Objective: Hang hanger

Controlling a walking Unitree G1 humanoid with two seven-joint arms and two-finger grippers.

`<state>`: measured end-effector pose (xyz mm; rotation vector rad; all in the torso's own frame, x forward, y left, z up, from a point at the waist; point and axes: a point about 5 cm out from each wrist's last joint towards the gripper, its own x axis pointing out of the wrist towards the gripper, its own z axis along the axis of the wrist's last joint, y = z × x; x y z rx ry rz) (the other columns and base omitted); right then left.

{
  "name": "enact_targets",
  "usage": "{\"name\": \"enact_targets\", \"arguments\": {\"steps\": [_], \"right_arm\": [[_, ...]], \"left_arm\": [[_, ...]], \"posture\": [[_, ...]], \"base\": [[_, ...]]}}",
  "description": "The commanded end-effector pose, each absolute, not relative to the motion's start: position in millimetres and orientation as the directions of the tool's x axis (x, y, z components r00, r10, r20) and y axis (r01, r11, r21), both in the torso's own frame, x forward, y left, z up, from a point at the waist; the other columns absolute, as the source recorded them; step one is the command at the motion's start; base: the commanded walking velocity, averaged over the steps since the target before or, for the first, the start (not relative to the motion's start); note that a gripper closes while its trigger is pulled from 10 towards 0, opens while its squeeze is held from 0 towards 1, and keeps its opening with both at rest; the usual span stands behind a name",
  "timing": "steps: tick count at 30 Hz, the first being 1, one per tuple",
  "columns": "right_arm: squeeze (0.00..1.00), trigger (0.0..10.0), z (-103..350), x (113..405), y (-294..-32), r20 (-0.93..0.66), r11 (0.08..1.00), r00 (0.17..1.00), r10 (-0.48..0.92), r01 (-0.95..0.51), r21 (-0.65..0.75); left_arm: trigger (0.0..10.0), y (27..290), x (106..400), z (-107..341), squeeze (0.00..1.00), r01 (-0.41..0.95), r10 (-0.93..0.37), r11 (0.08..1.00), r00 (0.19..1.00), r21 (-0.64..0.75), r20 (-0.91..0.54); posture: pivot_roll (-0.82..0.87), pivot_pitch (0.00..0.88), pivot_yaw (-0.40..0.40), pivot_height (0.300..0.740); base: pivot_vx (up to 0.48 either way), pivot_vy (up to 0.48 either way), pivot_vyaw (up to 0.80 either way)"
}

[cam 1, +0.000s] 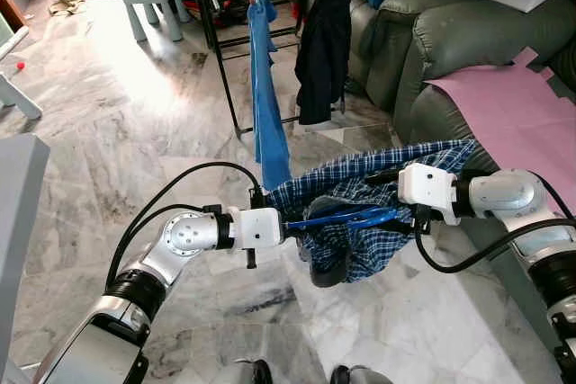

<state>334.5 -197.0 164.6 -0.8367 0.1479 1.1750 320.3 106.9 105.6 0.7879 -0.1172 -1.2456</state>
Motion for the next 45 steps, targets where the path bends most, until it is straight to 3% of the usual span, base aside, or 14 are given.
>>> {"name": "enact_targets", "arguments": {"steps": [1, 2, 6, 7, 10, 14, 20, 29, 38, 39, 41, 42, 43, 45], "right_arm": [[0.00, 10.0, 163, 342, -175, -0.193, 0.492, 0.777, 0.599, -0.548, -0.676], [0.00, 10.0, 169, 345, -175, 0.032, 0.667, 0.927, 0.374, -0.244, -0.704], [0.00, 10.0, 170, 346, -174, 0.072, 0.704, 0.943, 0.325, -0.190, -0.684], [0.45, 10.0, 164, 346, -171, 0.062, 0.730, 0.944, 0.325, -0.209, -0.651], [1.00, 10.0, 155, 341, -163, 0.061, 0.763, 0.955, 0.290, -0.192, -0.617], [1.00, 10.0, 146, 338, -157, 0.061, 0.800, 0.971, 0.229, -0.152, -0.580], [1.00, 10.0, 148, 340, -159, 0.038, 0.796, 0.966, 0.254, -0.187, -0.576], [1.00, 10.0, 151, 335, -159, -0.111, 0.734, 0.902, 0.417, -0.406, -0.544], [0.99, 10.0, 125, 322, -158, -0.108, 0.801, 0.924, 0.368, -0.374, -0.467], [0.94, 10.0, 122, 321, -158, -0.114, 0.795, 0.922, 0.370, -0.378, -0.474], [0.50, 10.0, 109, 316, -161, -0.183, 0.764, 0.905, 0.383, -0.422, -0.489], [0.50, 10.0, 106, 315, -162, -0.201, 0.754, 0.900, 0.387, -0.434, -0.492], [0.00, 10.0, 101, 312, -165, -0.256, 0.683, 0.867, 0.427, -0.495, -0.537], [0.00, 10.0, 99, 309, -169, -0.293, 0.620, 0.841, 0.455, -0.536, -0.574]], "left_arm": [[7.2, 115, 344, 108, 0.00, 0.743, -0.756, 0.393, 0.597, 0.542, -0.270], [8.2, 123, 360, 110, 0.00, 0.634, -0.605, 0.626, 0.762, 0.455, -0.230], [8.8, 125, 363, 110, 0.00, 0.605, -0.567, 0.668, 0.791, 0.434, -0.231], [9.1, 125, 363, 109, 0.00, 0.595, -0.556, 0.679, 0.799, 0.430, -0.227], [9.7, 127, 363, 105, 0.00, 0.557, -0.513, 0.729, 0.830, 0.399, -0.221], [10.0, 130, 361, 98, 0.00, 0.520, -0.466, 0.778, 0.854, 0.353, -0.231], [10.0, 130, 359, 98, 0.00, 0.551, -0.498, 0.716, 0.833, 0.429, -0.239], [10.0, 147, 370, 108, 0.00, 0.469, -0.392, 0.694, 0.883, 0.546, -0.260], [10.0, 139, 359, 84, 0.00, 0.465, -0.361, 0.764, 0.882, 0.447, -0.302], [10.0, 138, 358, 82, 0.00, 0.476, -0.369, 0.756, 0.877, 0.450, -0.307], [10.0, 135, 347, 69, 0.00, 0.575, -0.447, 0.682, 0.817, 0.452, -0.365], [10.0, 135, 345, 67, 0.00, 0.593, -0.461, 0.666, 0.804, 0.452, -0.376], [10.0, 137, 340, 63, 0.00, 0.644, -0.496, 0.590, 0.765, 0.487, -0.411], [10.0, 140, 337, 60, 0.00, 0.667, -0.506, 0.567, 0.745, 0.483, -0.436]], "posture": [[-0.13, 0.091, 0.033, 0.740], [-0.13, 0.091, 0.033, 0.740], [-0.13, 0.090, 0.034, 0.740], [-0.13, 0.088, 0.037, 0.740], [-0.13, 0.088, 0.039, 0.740], [-0.13, 0.084, 0.044, 0.740], [-0.12, 0.079, 0.044, 0.740], [-0.12, 0.071, 0.047, 0.740], [-0.13, 0.053, 0.051, 0.740], [-0.12, 0.047, 0.052, 0.740], [-0.12, 0.042, 0.052, 0.740], [-0.12, 0.042, 0.052, 0.740], [-0.11, 0.039, 0.051, 0.740], [-0.11, 0.036, 0.052, 0.740]], "base": [[0.000, 0.000, 0.00], [0.000, 0.000, 0.00], [0.000, 0.000, 0.00], [0.000, 0.000, 0.00], [0.000, 0.000, 0.00], [0.000, 0.000, 0.00], [0.000, 0.000, 0.00], [0.000, 0.000, 0.00], [0.000, 0.000, 0.00], [0.000, 0.000, 0.00], [0.000, 0.000, 0.00], [0.000, 0.000, 0.00], [0.000, 0.000, 0.00], [0.000, 0.000, 0.00]]}}
